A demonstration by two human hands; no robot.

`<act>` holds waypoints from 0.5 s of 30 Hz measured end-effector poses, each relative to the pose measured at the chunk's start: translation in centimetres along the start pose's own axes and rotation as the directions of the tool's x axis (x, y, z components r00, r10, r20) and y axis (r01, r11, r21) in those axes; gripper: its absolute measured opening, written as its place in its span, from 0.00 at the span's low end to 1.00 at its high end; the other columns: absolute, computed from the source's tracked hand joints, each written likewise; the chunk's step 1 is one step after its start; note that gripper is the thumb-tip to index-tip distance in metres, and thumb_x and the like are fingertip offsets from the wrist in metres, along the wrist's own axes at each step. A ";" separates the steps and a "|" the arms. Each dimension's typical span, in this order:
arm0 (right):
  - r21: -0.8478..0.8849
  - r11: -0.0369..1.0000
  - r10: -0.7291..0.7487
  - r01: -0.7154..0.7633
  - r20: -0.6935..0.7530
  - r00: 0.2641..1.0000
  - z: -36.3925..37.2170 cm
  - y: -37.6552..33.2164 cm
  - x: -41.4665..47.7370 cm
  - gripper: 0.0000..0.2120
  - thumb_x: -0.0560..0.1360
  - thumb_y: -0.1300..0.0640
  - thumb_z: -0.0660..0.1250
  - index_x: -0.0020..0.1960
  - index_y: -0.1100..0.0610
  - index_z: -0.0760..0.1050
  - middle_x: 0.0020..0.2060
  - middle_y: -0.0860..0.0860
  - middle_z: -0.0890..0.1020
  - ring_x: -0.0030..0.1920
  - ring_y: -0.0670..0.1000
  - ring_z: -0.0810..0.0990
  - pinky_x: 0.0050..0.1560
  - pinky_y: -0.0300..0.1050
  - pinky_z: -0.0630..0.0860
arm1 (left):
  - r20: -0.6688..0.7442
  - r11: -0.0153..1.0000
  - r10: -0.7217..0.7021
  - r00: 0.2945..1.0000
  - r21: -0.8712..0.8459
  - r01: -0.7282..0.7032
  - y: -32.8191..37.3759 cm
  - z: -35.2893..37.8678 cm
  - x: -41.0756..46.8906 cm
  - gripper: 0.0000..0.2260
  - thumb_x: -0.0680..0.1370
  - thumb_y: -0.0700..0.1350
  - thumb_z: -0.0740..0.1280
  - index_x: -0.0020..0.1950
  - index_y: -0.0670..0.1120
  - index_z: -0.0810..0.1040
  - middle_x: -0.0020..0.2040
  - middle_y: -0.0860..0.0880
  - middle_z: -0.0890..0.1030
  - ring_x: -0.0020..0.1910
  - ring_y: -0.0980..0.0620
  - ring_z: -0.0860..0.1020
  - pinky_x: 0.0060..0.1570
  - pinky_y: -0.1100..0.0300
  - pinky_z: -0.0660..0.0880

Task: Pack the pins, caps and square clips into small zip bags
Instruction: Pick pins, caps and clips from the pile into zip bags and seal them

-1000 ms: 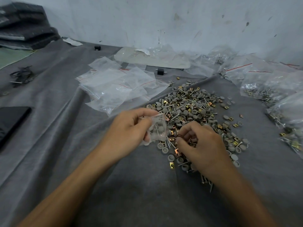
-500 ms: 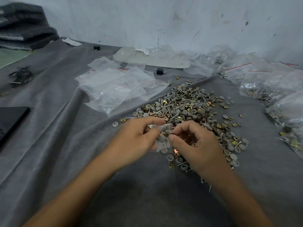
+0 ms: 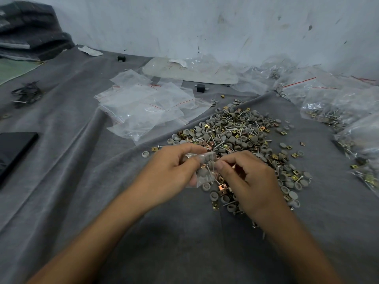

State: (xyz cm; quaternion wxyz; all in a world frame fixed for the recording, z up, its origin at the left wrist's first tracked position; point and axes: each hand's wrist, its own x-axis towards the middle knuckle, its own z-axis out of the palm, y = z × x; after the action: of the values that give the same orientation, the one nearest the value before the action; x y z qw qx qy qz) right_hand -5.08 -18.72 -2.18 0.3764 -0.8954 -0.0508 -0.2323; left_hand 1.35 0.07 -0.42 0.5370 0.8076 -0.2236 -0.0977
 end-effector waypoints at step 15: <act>-0.413 0.911 0.114 0.015 0.285 0.952 -1.2 1.5 -0.4 0.14 0.75 0.35 0.63 0.48 0.43 0.78 0.47 0.40 0.71 0.52 0.46 0.64 0.54 0.46 0.63 | -0.022 0.999 -0.018 1.000 -0.027 0.017 -0.5 -0.5 0.3 0.16 0.75 0.57 0.62 0.59 0.58 0.81 0.29 0.51 0.82 0.27 0.59 0.73 0.34 0.58 0.70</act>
State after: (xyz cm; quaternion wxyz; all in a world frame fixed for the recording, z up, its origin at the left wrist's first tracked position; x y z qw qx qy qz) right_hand -5.48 -20.61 -2.57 0.1735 -0.9803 -0.0350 -0.0881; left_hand 1.93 0.51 -0.60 0.5493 0.8033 -0.2093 -0.0962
